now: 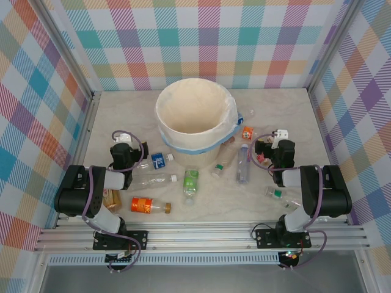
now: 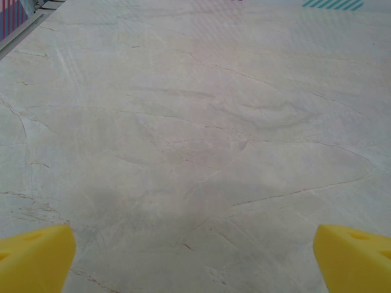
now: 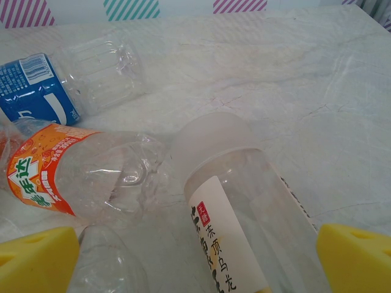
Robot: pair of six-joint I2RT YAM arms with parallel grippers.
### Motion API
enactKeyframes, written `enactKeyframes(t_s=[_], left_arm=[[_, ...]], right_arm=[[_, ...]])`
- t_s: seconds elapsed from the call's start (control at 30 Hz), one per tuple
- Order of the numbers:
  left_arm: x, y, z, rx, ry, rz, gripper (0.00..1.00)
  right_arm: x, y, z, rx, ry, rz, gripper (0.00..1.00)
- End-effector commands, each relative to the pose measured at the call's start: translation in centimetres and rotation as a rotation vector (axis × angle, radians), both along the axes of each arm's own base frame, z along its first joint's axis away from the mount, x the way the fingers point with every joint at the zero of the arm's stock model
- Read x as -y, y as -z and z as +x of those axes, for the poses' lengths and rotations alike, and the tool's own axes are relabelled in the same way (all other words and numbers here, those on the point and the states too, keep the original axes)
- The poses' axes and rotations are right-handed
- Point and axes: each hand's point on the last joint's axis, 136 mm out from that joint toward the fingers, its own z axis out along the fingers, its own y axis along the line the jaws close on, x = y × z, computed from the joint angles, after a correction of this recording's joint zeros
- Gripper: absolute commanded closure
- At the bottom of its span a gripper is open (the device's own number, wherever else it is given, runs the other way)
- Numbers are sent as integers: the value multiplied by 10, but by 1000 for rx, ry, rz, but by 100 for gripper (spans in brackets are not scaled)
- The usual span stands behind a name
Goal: Put the plastic bottles in the bin
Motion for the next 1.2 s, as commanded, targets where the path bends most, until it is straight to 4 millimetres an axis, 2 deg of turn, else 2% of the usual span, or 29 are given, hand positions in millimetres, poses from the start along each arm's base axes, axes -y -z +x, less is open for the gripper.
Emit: enactKeyframes(t_s=[0.0, 0.33, 0.43, 0.57, 0.67, 0.77, 0.9, 1.0, 1.1, 1.17], left_arm=[[2, -7, 3, 20, 7, 2, 0], [4, -9, 3, 25, 18, 1, 0], [6, -21, -1, 33, 33, 1, 0], [-7, -40, -12, 46, -46, -1, 0], [-15, -51, -20, 48, -109, -29, 0], [-23, -61, -30, 15, -203, -120, 0], [-20, -72, -41, -33, -249, -251, 0], [-16, -77, -53, -76, -270, -333, 0], [-17, -85, -71, -115, -327, -407, 0], [-15, -88, -81, -145, -341, -448, 0]], right_arm=[[-3, -10, 3, 45, -1, 16, 0], [-3, -12, 3, 51, -3, 15, 0], [-3, -28, 0, 47, -4, 13, 1], [1, -57, -11, 69, 17, 23, 0], [-1, -69, -20, 45, 26, 64, 0], [8, -77, -32, -22, 117, 148, 0], [25, -83, -59, -122, 311, 286, 0], [26, -84, -85, -219, 396, 402, 0], [31, -76, -119, -342, 533, 480, 0], [48, -70, -153, -426, 739, 516, 0]])
